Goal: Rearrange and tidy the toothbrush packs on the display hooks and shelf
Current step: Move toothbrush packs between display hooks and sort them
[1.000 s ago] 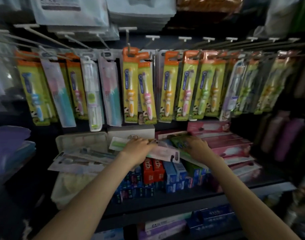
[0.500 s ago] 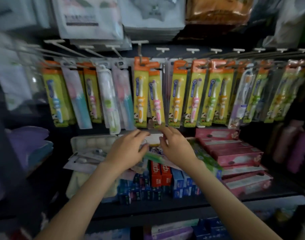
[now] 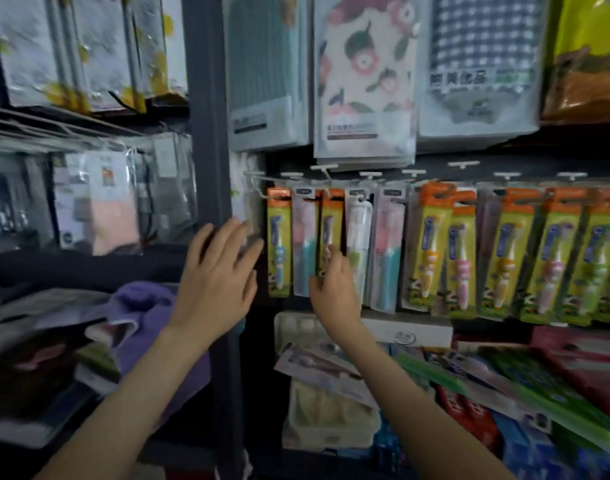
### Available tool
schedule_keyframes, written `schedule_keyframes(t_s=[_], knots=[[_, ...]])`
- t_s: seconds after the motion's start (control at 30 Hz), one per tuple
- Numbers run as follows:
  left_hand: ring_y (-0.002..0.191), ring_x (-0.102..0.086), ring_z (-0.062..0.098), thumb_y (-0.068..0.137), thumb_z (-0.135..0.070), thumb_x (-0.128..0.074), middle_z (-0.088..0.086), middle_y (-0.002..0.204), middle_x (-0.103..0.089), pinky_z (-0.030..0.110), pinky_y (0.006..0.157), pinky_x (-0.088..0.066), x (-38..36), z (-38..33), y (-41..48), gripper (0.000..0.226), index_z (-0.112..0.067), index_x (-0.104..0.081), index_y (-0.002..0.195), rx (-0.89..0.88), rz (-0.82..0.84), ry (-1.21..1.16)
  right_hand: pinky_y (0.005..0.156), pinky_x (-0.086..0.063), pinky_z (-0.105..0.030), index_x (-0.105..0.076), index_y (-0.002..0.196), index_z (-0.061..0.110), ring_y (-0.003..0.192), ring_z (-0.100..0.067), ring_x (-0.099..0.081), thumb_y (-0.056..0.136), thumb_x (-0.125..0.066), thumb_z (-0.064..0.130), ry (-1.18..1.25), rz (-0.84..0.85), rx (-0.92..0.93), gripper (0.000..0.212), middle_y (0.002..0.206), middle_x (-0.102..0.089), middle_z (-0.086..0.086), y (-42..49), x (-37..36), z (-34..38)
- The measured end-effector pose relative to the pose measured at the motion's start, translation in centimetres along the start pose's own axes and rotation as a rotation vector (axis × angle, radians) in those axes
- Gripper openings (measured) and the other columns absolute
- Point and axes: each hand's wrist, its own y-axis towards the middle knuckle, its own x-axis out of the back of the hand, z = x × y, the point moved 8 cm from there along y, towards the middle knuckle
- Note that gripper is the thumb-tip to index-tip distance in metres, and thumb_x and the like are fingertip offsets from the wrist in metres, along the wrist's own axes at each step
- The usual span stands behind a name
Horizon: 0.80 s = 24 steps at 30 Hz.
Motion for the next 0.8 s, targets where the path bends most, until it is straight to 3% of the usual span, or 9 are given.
schedule_keyframes(t_s=[0.2, 0.33, 0.47, 0.53, 0.67, 0.8], knots=[[0.128, -0.040, 0.026, 0.079, -0.022, -0.055, 0.011, 0.122, -0.061, 0.046, 0.111, -0.019, -0.2, 0.6, -0.2, 0.029, -0.013, -0.070, 0.103, -0.026, -0.093, -0.135, 0.096, -0.045, -0.047, -0.021, 0.142, -0.002, 0.129, -0.040, -0.038, 0.090, -0.054, 0.009, -0.101, -0.048, -0.110, 0.062, 0.141, -0.034, -0.026, 4.5, -5.1, -0.2], [0.128, -0.040, 0.025, 0.078, -0.023, -0.056, 0.011, 0.121, -0.062, 0.046, 0.110, -0.021, -0.3, 0.8, -0.2, 0.029, -0.012, -0.070, 0.101, -0.041, -0.129, -0.177, 0.085, -0.049, -0.046, -0.028, 0.135, 0.003, 0.117, -0.038, -0.048, 0.093, -0.052, 0.018, -0.154, -0.129, -0.157, 0.051, 0.127, -0.049, -0.021, 6.4, -5.8, -0.5], [0.129, -0.039, 0.023, 0.078, -0.025, -0.054, 0.009, 0.121, -0.062, 0.044, 0.112, -0.018, -0.5, 0.8, -0.3, 0.031, -0.013, -0.071, 0.101, -0.037, -0.136, -0.208, 0.081, -0.050, -0.046, -0.025, 0.130, 0.014, 0.111, -0.035, -0.050, 0.088, -0.053, 0.023, -0.130, -0.153, -0.188, 0.052, 0.120, -0.053, -0.017, 7.3, -6.3, -0.6], [0.128, -0.040, 0.023, 0.078, -0.026, -0.053, 0.008, 0.120, -0.063, 0.043, 0.112, -0.017, -0.5, 0.9, -0.3, 0.031, -0.012, -0.071, 0.099, -0.042, -0.144, -0.222, 0.081, -0.049, -0.044, -0.029, 0.127, 0.010, 0.109, -0.035, -0.051, 0.086, -0.054, 0.021, -0.114, -0.146, -0.200, 0.049, 0.117, -0.053, -0.017, 7.4, -6.4, -0.7], [0.128, -0.040, 0.023, 0.078, -0.026, -0.053, 0.008, 0.119, -0.063, 0.042, 0.113, -0.017, -0.4, 0.9, -0.3, 0.031, -0.012, -0.071, 0.098, -0.045, -0.161, -0.231, 0.076, -0.045, -0.041, -0.045, 0.111, -0.001, 0.100, -0.037, -0.050, 0.082, -0.059, 0.014, -0.093, -0.180, -0.140, 0.036, 0.108, -0.052, -0.020, 7.1, -5.3, -0.6], [0.129, -0.039, 0.023, 0.078, -0.025, -0.055, 0.010, 0.120, -0.062, 0.042, 0.113, -0.015, -0.2, 0.8, -0.3, 0.030, -0.012, -0.071, 0.100, -0.043, -0.171, -0.222, 0.076, -0.050, -0.048, -0.046, 0.116, 0.001, 0.095, -0.037, -0.053, 0.082, -0.061, 0.016, -0.172, -0.144, -0.036, 0.040, 0.109, -0.052, -0.021, 6.2, -4.1, 0.9]])
